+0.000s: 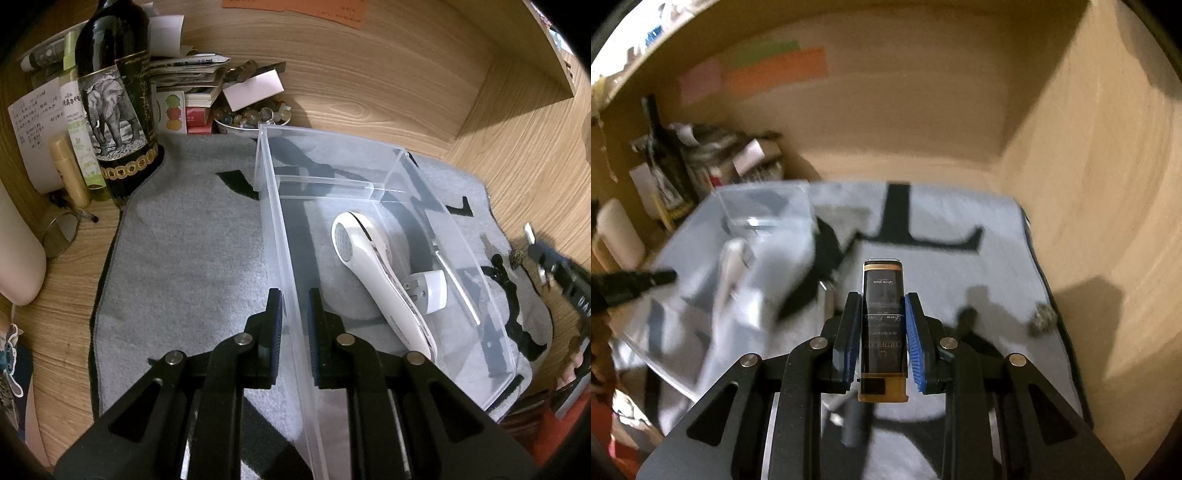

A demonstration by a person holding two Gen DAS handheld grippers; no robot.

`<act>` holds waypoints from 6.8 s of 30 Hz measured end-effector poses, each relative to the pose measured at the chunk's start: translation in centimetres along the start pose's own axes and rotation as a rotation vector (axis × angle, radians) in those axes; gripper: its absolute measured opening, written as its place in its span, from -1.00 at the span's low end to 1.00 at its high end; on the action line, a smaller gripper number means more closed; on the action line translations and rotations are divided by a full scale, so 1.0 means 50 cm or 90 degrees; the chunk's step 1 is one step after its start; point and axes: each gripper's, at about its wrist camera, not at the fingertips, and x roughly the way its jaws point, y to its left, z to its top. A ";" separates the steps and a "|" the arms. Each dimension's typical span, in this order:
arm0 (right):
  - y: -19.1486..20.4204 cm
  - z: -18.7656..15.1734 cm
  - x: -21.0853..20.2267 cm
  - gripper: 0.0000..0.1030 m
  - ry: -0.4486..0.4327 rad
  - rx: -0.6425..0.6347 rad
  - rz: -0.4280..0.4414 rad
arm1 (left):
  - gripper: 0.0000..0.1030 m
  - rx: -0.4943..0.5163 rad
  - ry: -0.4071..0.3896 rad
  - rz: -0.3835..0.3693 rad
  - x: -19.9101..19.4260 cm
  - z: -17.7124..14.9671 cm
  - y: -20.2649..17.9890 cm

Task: Organize rigid objects
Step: 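Carry the phone into the clear box with the right gripper and release, then move the right gripper to the keys with white tag and grasp them, then carry the keys into the clear box with the right gripper and release, then move the right gripper to the silver metal cylinder and grasp it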

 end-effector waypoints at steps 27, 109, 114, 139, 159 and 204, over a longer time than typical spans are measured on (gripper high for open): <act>0.238 0.091 0.094 -0.58 0.015 -0.163 0.154 | -0.76 -0.002 -0.001 -0.003 -0.001 -0.001 -0.002; -0.018 -0.108 0.110 -0.22 0.153 -0.021 -0.013 | -0.76 -0.006 -0.005 -0.010 -0.004 -0.008 0.008; -0.029 -0.102 0.108 -0.55 0.148 -0.003 -0.014 | -0.76 -0.006 -0.005 -0.009 -0.005 -0.009 0.010; -0.013 0.008 0.019 -0.58 -0.004 -0.005 -0.037 | -0.76 -0.008 -0.005 -0.010 -0.006 -0.009 0.011; 0.136 0.110 -0.027 -0.58 -0.118 -0.103 0.056 | -0.76 -0.009 -0.005 -0.010 -0.006 -0.008 0.007; 0.223 0.081 0.116 -0.04 0.023 -0.171 0.103 | -0.76 -0.009 -0.006 -0.009 -0.005 -0.007 0.003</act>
